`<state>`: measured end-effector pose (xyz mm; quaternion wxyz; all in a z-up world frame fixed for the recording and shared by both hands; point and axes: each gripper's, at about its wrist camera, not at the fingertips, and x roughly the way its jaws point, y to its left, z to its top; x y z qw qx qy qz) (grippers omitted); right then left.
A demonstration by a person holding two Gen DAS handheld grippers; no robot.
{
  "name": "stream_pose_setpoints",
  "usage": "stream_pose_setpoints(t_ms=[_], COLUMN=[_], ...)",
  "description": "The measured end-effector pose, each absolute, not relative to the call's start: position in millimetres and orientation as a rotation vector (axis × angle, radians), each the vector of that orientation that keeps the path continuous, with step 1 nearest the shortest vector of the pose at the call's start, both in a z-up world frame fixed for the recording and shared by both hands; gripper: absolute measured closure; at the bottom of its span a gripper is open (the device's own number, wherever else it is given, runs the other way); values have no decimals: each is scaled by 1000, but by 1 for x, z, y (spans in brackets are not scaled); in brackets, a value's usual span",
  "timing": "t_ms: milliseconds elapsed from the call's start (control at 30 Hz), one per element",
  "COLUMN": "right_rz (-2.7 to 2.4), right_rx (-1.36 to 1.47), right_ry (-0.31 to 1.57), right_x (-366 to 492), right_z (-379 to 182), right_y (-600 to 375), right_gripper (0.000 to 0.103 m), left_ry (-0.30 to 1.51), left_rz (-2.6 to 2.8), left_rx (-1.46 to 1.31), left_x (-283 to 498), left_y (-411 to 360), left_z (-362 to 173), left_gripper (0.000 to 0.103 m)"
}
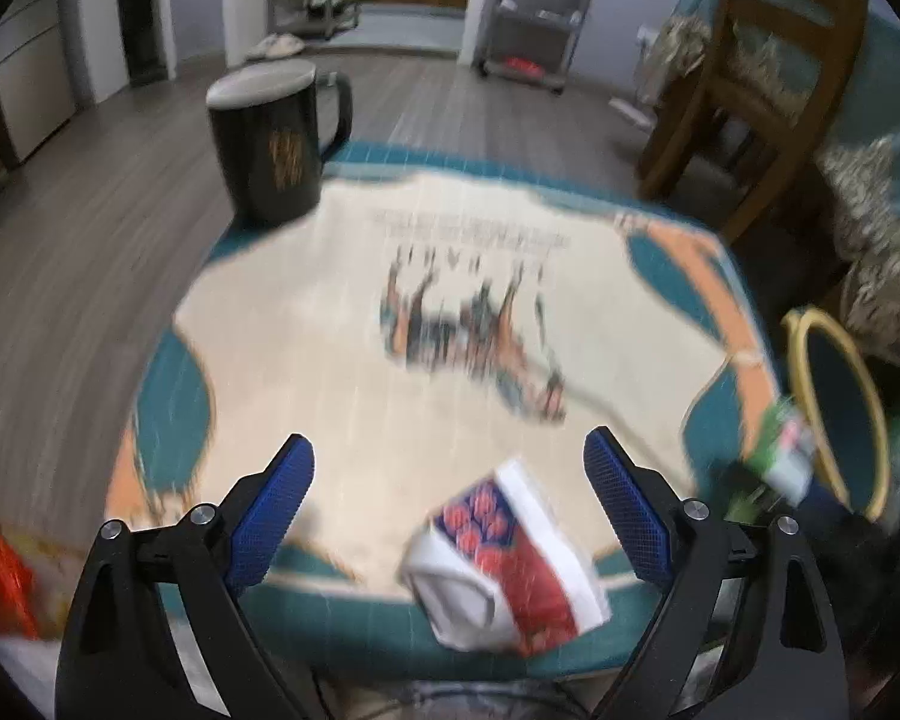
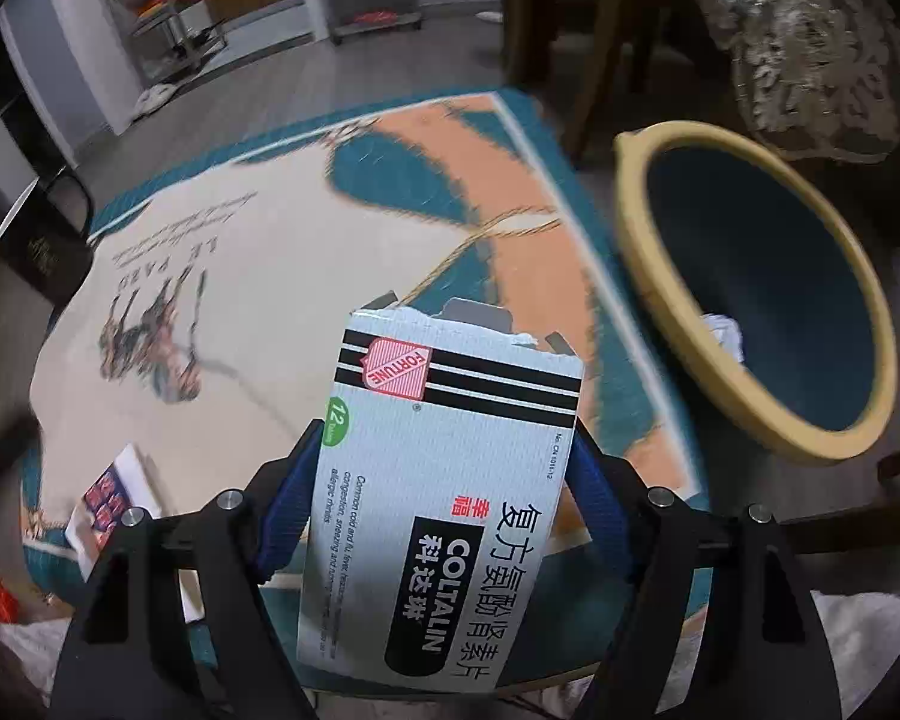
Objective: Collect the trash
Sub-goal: 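Grasp the white COLTALIN box with the right tool while the left tool grasps the red-and-white packet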
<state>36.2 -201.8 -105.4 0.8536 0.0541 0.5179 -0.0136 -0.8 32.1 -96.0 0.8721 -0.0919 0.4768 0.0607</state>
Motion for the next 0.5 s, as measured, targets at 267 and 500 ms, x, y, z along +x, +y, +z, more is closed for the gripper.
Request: stream_pose_setpoints(t_ms=[267, 500], right_rz=[-92, -52], right_rx=[198, 153], right_ry=[1103, 1063], right_x=[43, 42], right_z=[-107, -96], right_y=[-230, -220], right_gripper=[27, 27], left_ry=[1150, 1118], left_rz=[157, 162], left_rx=[-280, -281], left_x=[-16, -8], left_y=[24, 33], left_z=[-141, -133], left_gripper=[50, 61])
